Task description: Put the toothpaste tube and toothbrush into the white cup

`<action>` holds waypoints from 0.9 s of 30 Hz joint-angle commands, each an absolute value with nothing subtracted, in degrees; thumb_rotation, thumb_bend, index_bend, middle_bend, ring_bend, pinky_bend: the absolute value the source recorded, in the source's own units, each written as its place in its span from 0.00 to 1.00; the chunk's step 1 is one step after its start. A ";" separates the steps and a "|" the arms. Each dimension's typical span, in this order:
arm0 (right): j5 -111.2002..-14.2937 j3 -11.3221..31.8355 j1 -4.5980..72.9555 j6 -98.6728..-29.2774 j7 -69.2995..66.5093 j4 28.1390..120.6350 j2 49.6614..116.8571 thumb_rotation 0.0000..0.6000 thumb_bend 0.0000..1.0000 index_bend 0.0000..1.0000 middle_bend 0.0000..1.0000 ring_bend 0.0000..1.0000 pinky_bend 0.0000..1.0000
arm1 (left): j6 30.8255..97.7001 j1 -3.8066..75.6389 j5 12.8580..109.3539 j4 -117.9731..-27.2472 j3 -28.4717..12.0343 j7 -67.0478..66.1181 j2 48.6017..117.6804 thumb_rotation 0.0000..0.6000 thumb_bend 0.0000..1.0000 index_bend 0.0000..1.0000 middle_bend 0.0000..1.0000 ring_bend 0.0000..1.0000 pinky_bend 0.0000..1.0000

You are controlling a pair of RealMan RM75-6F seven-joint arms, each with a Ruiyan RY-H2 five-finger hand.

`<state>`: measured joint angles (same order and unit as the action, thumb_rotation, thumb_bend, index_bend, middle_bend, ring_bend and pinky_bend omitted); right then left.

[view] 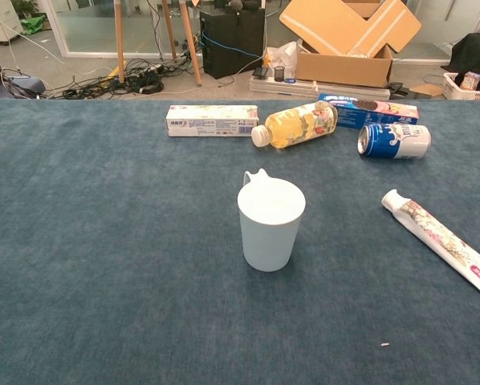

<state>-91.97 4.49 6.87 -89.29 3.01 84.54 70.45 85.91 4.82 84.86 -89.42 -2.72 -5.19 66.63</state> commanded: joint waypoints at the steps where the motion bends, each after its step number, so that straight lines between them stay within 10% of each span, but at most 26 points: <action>1: -94.20 3.82 7.33 -89.87 1.43 84.81 69.79 1.00 0.23 0.40 0.22 0.17 0.34 | 85.84 4.83 84.62 -89.41 -2.85 -5.08 66.55 1.00 0.00 0.68 0.44 0.39 0.34; 10: -100.54 3.44 11.86 -86.36 6.17 89.20 64.83 1.00 0.22 0.40 0.01 0.00 0.14 | 85.96 4.77 84.74 -89.51 -2.85 -4.84 66.32 1.00 0.00 0.68 0.44 0.39 0.34; 27: -102.78 6.04 27.42 -65.80 11.37 103.01 58.57 1.00 0.22 0.40 0.00 0.00 0.11 | 85.85 4.44 84.14 -89.86 -2.73 -5.62 66.19 1.00 0.00 0.68 0.44 0.39 0.34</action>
